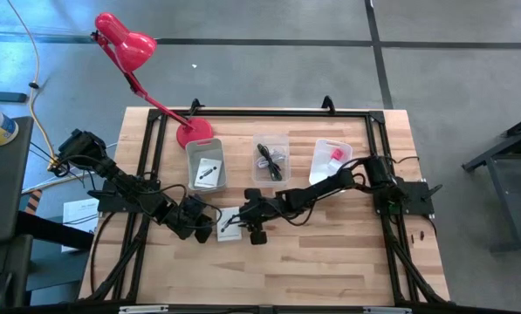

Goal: Pick and place items into bin
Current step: Put the white card reader box into the gray bin

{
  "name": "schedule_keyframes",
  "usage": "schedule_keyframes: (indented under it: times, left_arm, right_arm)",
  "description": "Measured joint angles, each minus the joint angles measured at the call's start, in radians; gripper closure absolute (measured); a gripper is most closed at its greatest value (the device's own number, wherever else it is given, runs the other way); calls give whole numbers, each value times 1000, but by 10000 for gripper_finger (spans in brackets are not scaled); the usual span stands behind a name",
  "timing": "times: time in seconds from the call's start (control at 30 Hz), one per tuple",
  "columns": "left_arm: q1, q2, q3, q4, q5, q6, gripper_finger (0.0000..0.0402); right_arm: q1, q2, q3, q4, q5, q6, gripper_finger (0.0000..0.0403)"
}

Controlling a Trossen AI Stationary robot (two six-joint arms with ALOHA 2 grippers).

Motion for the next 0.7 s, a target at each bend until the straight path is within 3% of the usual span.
schedule_keyframes:
  times: [0.7]
  left_arm:
    - [0, 0, 0, 38, -1, -85, 300]
  right_arm:
    - [5, 9, 1, 8, -1, 26, 261]
